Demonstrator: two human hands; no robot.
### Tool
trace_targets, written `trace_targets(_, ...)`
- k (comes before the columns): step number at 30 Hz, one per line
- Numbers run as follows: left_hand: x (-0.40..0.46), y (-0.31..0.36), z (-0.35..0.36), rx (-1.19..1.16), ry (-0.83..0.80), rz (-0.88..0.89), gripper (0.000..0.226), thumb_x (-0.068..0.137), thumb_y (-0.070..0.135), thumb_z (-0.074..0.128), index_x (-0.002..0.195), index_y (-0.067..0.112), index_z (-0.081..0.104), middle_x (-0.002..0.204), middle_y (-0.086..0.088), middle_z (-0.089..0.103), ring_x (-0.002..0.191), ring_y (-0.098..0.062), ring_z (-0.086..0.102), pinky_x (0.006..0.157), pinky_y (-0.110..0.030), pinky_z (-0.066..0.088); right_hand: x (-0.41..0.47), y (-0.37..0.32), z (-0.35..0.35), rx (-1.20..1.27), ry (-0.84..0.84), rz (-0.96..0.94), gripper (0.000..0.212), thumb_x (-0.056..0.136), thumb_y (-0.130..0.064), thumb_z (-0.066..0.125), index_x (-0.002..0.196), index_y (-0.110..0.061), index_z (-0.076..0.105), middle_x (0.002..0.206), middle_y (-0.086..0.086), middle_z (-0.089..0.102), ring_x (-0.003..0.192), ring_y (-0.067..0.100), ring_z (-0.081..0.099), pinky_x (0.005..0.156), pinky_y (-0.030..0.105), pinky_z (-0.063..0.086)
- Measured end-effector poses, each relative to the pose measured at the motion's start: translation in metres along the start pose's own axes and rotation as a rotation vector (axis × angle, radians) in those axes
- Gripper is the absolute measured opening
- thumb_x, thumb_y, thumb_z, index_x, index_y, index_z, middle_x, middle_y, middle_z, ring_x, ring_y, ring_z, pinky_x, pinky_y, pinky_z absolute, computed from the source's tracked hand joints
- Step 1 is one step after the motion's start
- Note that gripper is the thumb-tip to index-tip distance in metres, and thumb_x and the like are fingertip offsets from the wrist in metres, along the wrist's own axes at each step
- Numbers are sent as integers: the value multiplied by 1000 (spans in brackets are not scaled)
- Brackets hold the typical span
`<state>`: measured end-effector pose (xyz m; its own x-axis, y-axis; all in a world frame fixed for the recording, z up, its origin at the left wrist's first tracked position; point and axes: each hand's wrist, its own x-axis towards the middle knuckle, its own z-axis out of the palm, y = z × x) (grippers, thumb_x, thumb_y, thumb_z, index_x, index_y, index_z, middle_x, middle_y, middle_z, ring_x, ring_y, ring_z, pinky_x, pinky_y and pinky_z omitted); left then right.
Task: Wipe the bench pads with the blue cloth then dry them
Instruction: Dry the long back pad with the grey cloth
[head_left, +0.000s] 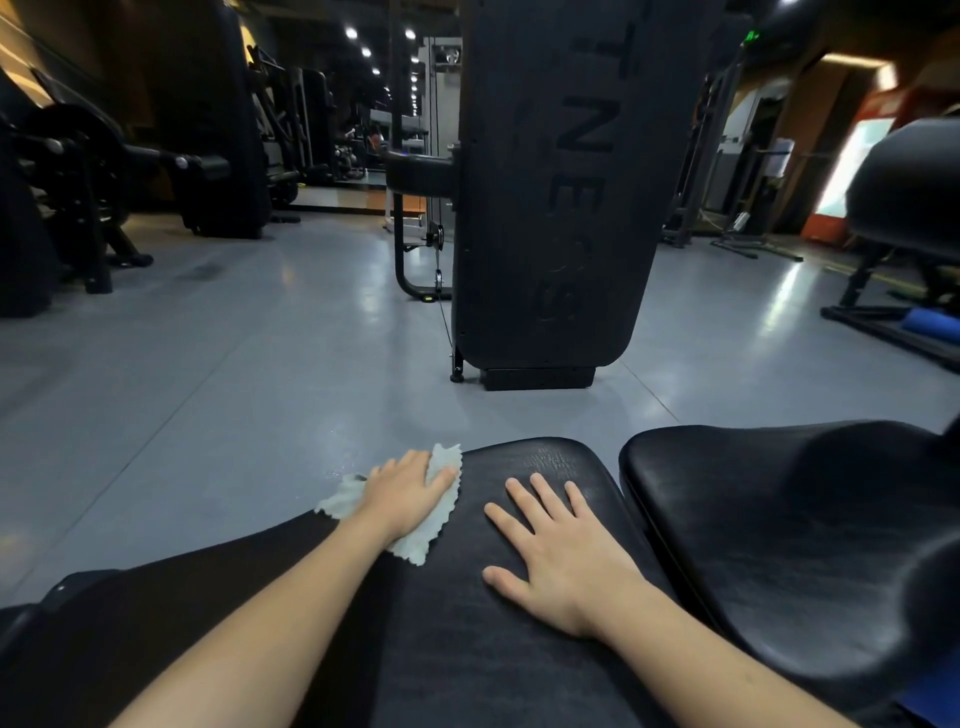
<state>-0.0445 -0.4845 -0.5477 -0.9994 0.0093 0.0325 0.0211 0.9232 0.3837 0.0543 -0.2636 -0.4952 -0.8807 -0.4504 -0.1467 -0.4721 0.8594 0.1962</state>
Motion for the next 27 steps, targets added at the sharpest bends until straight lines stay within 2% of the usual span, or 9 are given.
trace_targets(3, -2, -4, -3, -12, -11, 38, 64, 96, 67, 27, 138, 23, 47, 143, 1, 51, 130, -25, 47, 105, -41, 33, 0, 0, 0, 2, 11, -2, 82, 90, -76, -3, 160, -32, -4, 168, 3, -15, 153, 26, -20, 122, 53, -10)
trace_targets(5, -4, -14, -5, -43, -38, 46, 68, 95, 71, 27, 144, 27, 42, 147, 4, 48, 134, -22, 44, 107, -40, 33, -1, -1, -1, 8, 7, -7, 95, 76, -78, -14, 160, -33, -4, 168, 2, -15, 153, 25, -20, 122, 52, -10)
trace_targets(7, -7, -31, -8, -78, -58, 24, 70, 94, 73, 26, 147, 29, 39, 151, 6, 45, 138, -20, 42, 109, -40, 33, -1, -1, -3, 15, 8, -4, 100, 70, -78, -16, 160, -34, -4, 168, 2, -15, 153, 25, -20, 122, 52, -10)
trace_targets(11, -25, -78, -13, -101, -84, -81, 84, 85, 84, 16, 148, 34, 39, 154, 10, 43, 140, -17, 41, 109, -41, 36, -1, -2, -3, 32, 6, 2, 101, 69, -78, -16, 159, -35, -4, 168, 1, -14, 153, 25, -20, 122, 51, -10)
trace_targets(17, -66, -140, -18, 21, -38, -208, 75, 91, 77, 14, 144, 34, 43, 150, 11, 48, 137, -16, 44, 111, -46, 27, -1, -2, -1, 20, 5, 4, 101, 68, -79, -16, 159, -36, -4, 168, 1, -13, 153, 24, -18, 123, 51, -9)
trace_targets(20, -84, -160, -17, -21, -27, -236, 86, 83, 83, 11, 146, 33, 41, 145, 8, 50, 137, -19, 42, 110, -44, 29, -1, 0, 2, -1, -2, 12, 89, 81, -79, -11, 159, -36, -4, 168, 1, -12, 154, 24, -17, 123, 51, -8)
trace_targets(23, -103, -166, -17, -72, 1, -220, 83, 85, 79, 15, 154, 33, 30, 154, 8, 38, 145, -17, 29, 117, -39, 24, 1, 1, 5, -18, -3, 22, 79, 92, -76, 6, 159, -36, -4, 168, 0, -11, 154, 24, -16, 123, 51, -7)
trace_targets(25, -120, -163, -16, -73, 8, -203, 76, 93, 72, 21, 157, 32, 21, 162, 9, 23, 151, -14, 15, 122, -36, 12, 1, 2, 3, -25, -15, 24, 83, 88, -78, 1, 159, -36, -4, 169, 0, -11, 154, 24, -15, 123, 52, -6)
trace_targets(27, -140, -158, -17, -57, -11, -192, 82, 91, 76, 19, 159, 31, 14, 167, 11, 9, 153, -10, 2, 123, -32, 1, 0, 0, 0, -22, -36, 26, 91, 81, -82, -7, 159, -36, -4, 169, 0, -11, 154, 24, -15, 123, 52, -6)
